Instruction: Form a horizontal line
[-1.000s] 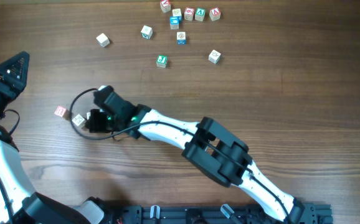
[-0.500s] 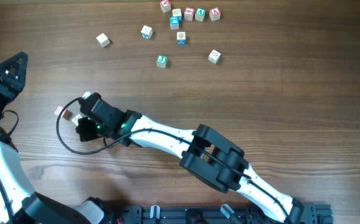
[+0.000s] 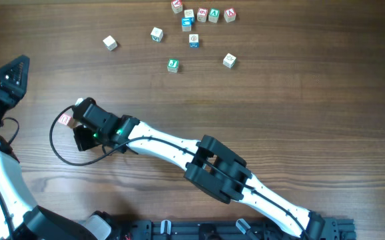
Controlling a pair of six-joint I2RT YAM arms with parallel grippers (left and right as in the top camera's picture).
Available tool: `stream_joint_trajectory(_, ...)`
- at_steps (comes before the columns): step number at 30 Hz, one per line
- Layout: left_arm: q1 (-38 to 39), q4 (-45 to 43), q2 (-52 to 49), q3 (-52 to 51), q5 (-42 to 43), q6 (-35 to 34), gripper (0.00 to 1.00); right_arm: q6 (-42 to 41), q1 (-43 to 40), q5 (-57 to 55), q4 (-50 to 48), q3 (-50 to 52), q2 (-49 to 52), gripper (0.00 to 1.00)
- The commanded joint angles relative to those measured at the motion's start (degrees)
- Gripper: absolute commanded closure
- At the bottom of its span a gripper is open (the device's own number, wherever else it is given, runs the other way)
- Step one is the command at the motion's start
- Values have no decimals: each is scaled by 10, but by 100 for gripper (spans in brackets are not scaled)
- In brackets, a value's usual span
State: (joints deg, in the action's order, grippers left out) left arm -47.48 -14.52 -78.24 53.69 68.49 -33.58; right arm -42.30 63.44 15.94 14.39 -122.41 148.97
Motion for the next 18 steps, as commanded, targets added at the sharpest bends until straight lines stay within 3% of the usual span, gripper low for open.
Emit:
stream_joint_trajectory(1, -5, -45, -5, 5, -30, -40, 0, 8, 5, -9, 3, -19, 15, 95)
stream_joint_trajectory(6, -18, -89, -5, 5, -51, -94, 0, -1, 5, -15, 13, -19, 16, 95)
stream_joint_trajectory(18, -26, -84, -5, 5, -42, -94, 0, -3, 5, -60, 11, -19, 16, 95)
